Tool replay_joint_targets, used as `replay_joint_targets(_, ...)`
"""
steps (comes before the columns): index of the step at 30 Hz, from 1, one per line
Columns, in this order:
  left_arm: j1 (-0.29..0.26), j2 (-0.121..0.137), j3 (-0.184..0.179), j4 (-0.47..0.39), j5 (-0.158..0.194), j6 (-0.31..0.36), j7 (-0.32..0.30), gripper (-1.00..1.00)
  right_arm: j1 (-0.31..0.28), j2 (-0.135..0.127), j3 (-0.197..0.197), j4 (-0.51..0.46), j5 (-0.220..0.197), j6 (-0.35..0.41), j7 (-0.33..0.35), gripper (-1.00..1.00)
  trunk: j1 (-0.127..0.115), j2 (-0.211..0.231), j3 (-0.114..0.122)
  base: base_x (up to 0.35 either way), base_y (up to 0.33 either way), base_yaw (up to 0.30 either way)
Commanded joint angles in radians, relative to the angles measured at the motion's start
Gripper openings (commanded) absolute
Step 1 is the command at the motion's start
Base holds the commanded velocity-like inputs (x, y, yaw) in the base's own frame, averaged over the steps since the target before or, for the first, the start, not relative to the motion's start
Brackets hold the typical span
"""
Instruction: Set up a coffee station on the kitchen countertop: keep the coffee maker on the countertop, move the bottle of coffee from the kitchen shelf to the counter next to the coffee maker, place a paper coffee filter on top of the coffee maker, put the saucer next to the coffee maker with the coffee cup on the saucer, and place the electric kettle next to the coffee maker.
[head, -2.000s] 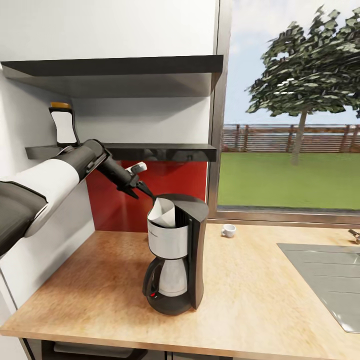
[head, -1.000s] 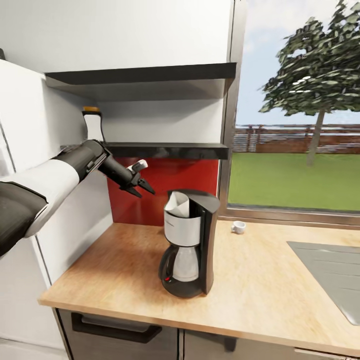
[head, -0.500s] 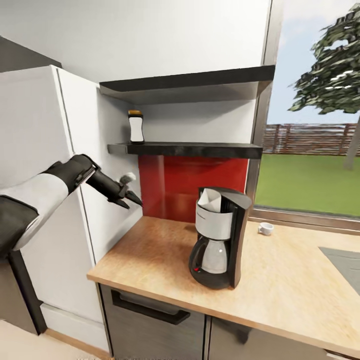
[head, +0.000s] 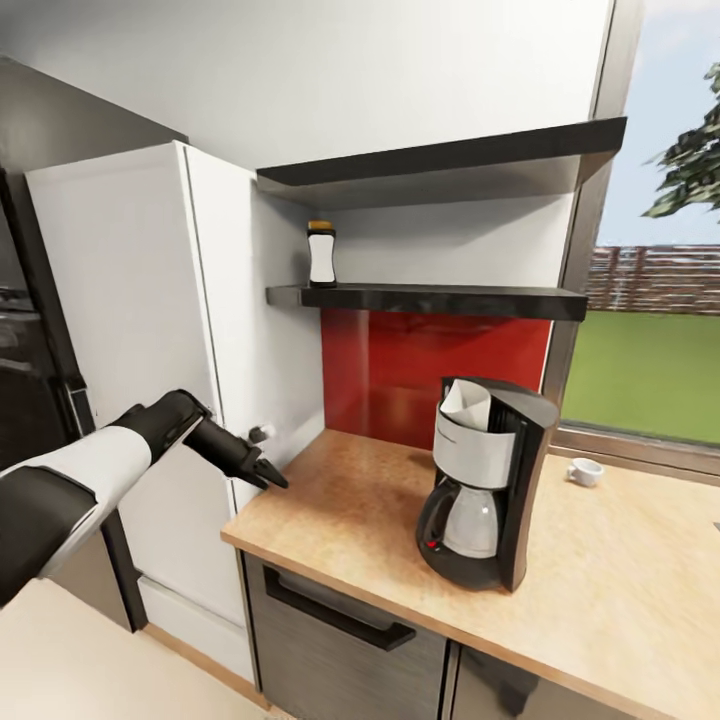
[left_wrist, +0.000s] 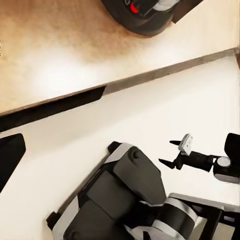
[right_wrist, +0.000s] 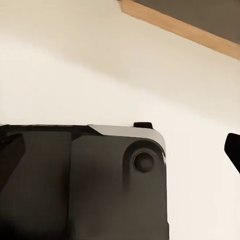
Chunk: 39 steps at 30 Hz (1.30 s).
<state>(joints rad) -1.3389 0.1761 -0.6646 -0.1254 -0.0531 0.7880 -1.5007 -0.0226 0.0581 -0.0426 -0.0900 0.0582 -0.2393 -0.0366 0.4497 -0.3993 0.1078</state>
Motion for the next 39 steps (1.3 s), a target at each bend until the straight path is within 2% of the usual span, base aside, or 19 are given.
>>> replay_joint_targets(1, 0.003, 0.002, 0.006, -0.002, 0.003, 0.007, -0.005, 1.00, 0.000, 0.000, -0.004, 0.001, 0.006, -0.003, -0.003, 1.00, 0.000, -0.001, 0.000, -0.015, 0.000, 0.277)
replay_joint_targets(5, 0.007, 0.002, 0.014, -0.002, 0.015, 0.001, -0.004, 1.00, 0.000, 0.000, -0.004, 0.001, 0.006, -0.003, -0.003, 1.00, 0.000, -0.001, 0.000, -0.207, 0.000, 0.146)
replay_joint_targets(12, 0.015, 0.006, 0.016, 0.000, 0.017, -0.001, -0.004, 1.00, 0.000, 0.000, -0.003, 0.001, 0.006, -0.003, -0.003, 1.00, 0.000, -0.001, 0.000, -0.322, 0.000, 0.015)
replay_joint_targets(15, 0.045, 0.014, 0.016, 0.000, 0.017, -0.006, -0.004, 1.00, 0.000, 0.000, -0.003, 0.001, 0.006, -0.003, -0.003, 1.00, 0.000, -0.001, 0.000, -0.334, 0.000, 0.001)
replay_joint_targets(18, 0.119, 0.017, 0.016, 0.000, 0.018, -0.034, -0.002, 1.00, 0.000, 0.000, -0.003, 0.001, 0.006, -0.003, -0.003, 1.00, 0.000, -0.001, 0.000, -0.268, 0.000, 0.000)
replay_joint_targets(19, 0.185, 0.017, 0.017, 0.000, 0.018, -0.074, 0.009, 1.00, 0.000, 0.000, -0.003, 0.001, 0.006, -0.003, -0.003, 1.00, 0.000, -0.001, 0.000, -0.077, 0.000, 0.000)
replay_joint_targets(21, 0.240, 0.017, 0.027, 0.000, 0.022, -0.115, 0.033, 1.00, 0.000, 0.000, -0.003, 0.001, 0.006, -0.003, -0.003, 1.00, 0.000, -0.001, 0.000, -0.050, 0.000, 0.000)
replay_joint_targets(24, 0.362, 0.019, 0.083, 0.001, 0.048, -0.212, 0.117, 1.00, 0.000, 0.000, -0.003, 0.002, 0.006, -0.003, -0.003, 1.00, 0.000, -0.001, 0.000, -0.015, 0.000, 0.000)
replay_joint_targets(26, 0.409, 0.020, 0.107, 0.001, 0.056, -0.246, 0.160, 1.00, 0.000, 0.000, -0.003, 0.002, 0.006, -0.003, -0.003, 1.00, 0.000, -0.001, 0.000, -0.004, 0.000, 0.000)
replay_joint_targets(28, 0.468, 0.024, 0.133, 0.001, 0.062, -0.283, 0.230, 1.00, 0.000, 0.000, -0.003, 0.002, 0.006, -0.003, -0.003, 1.00, 0.000, -0.001, 0.000, -0.002, 0.000, 0.000)
replay_joint_targets(30, 0.539, 0.024, 0.170, 0.001, 0.069, -0.325, 0.329, 1.00, 0.000, 0.000, -0.004, 0.002, 0.006, -0.003, -0.003, 1.00, 0.000, -0.001, 0.000, 0.000, 0.000, 0.000)
replay_joint_targets(32, 0.629, 0.022, 0.218, 0.002, 0.078, -0.392, 0.464, 1.00, 0.000, 0.000, -0.006, 0.002, 0.006, -0.004, -0.003, 1.00, 0.000, -0.001, 0.000, 0.000, 0.000, 0.000)
replay_joint_targets(33, 0.645, 0.021, 0.225, 0.002, 0.080, -0.405, 0.489, 1.00, 0.000, -0.001, -0.006, 0.002, 0.006, -0.004, -0.003, 1.00, 0.000, -0.001, 0.000, 0.000, 0.000, 0.000)
replay_joint_targets(34, 0.694, 0.021, 0.248, 0.002, 0.091, -0.447, 0.567, 1.00, 0.000, -0.001, -0.006, 0.002, 0.005, -0.004, -0.003, 1.00, 0.000, -0.001, 0.000, 0.000, 0.000, 0.000)
replay_joint_targets(35, 0.710, 0.021, 0.256, 0.003, 0.095, -0.461, 0.593, 1.00, 0.000, -0.001, -0.006, 0.001, 0.005, -0.004, -0.003, 1.00, 0.000, -0.001, 0.000, 0.000, 0.000, 0.000)
replay_joint_targets(39, 0.824, 0.018, 0.295, 0.004, 0.125, -0.558, 0.775, 1.00, 0.000, -0.002, -0.006, 0.001, 0.005, -0.003, -0.003, 1.00, 0.000, -0.001, 0.000, 0.000, 0.000, 0.000)
